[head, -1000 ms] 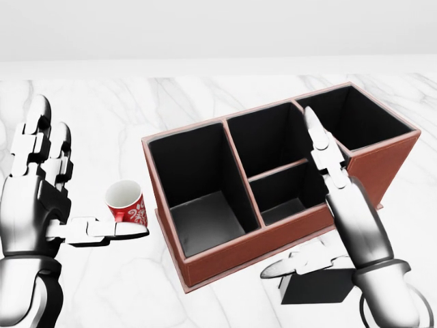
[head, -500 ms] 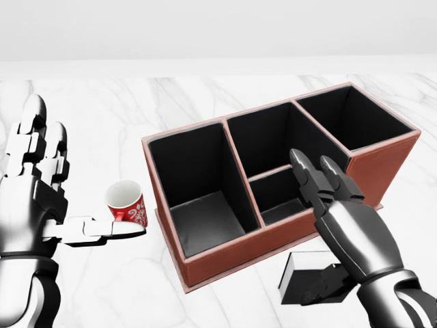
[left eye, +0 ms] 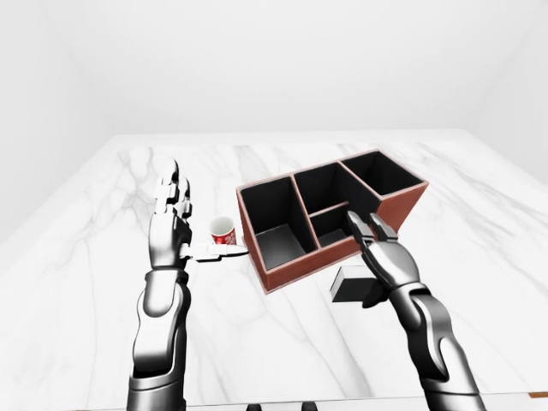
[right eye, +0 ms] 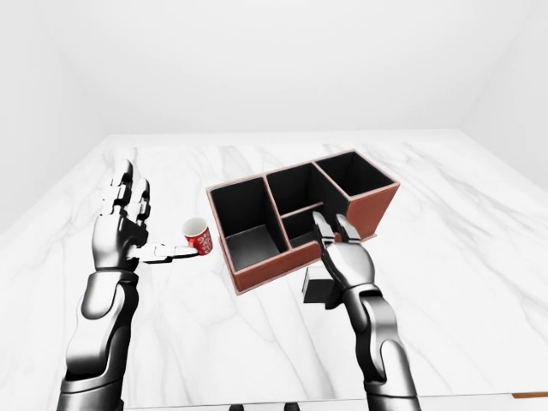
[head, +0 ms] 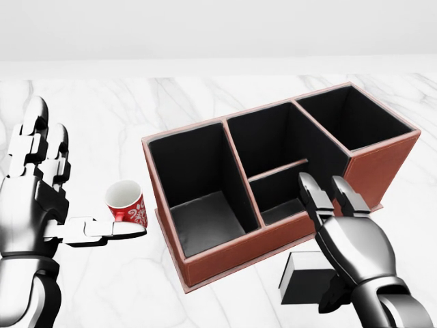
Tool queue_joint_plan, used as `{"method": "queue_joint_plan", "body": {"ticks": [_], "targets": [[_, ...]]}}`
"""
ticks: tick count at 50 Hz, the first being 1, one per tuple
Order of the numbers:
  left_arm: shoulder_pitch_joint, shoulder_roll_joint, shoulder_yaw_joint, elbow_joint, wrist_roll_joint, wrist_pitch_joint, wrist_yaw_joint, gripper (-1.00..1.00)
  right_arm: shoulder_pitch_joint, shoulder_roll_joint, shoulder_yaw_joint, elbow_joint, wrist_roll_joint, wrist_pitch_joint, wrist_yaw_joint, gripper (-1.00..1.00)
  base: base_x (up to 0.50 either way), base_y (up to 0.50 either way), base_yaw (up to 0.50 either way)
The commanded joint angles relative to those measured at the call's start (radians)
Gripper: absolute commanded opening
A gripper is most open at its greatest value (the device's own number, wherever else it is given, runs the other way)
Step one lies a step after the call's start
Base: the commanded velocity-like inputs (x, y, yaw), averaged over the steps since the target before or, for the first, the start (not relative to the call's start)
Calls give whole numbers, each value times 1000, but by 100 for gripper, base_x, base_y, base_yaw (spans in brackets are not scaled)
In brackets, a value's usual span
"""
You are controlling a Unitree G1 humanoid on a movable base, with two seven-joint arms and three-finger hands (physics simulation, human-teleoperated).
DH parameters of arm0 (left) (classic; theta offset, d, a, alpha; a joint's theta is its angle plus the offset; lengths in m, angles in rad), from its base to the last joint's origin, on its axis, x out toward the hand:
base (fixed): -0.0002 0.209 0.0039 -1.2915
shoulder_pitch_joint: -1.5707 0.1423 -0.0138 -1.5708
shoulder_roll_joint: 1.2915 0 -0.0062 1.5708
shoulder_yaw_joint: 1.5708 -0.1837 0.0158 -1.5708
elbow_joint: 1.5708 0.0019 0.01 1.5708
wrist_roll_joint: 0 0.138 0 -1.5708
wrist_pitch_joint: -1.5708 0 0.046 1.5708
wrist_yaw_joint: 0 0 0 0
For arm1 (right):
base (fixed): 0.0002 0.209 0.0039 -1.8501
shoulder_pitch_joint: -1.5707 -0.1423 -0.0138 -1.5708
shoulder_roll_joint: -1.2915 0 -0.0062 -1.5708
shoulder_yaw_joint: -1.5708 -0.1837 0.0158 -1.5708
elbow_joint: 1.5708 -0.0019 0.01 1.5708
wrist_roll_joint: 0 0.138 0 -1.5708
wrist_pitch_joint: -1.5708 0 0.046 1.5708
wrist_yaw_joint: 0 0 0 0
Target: Pick up the book and place it in the left compartment of the caddy.
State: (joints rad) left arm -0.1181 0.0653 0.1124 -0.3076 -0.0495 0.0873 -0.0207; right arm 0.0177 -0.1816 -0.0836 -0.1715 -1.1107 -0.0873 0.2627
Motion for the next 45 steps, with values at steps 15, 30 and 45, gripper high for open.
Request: {"method": "queue_joint_plan", "body": {"ticks": [15,30,45], "targets": [[12,-2,-1,17,-1,0,-6,100,-84,16,101,217,-228,0,-127,100,0,0,0],[16,-5,-4,15,1,0,-5,100,-138,32,170,308,-281,0,-96,100,0,0,0],[21,-4,0,2,-1,0,-4,100,-17,-6,113,164,-311,0,-38,100,0,0,0]]}}
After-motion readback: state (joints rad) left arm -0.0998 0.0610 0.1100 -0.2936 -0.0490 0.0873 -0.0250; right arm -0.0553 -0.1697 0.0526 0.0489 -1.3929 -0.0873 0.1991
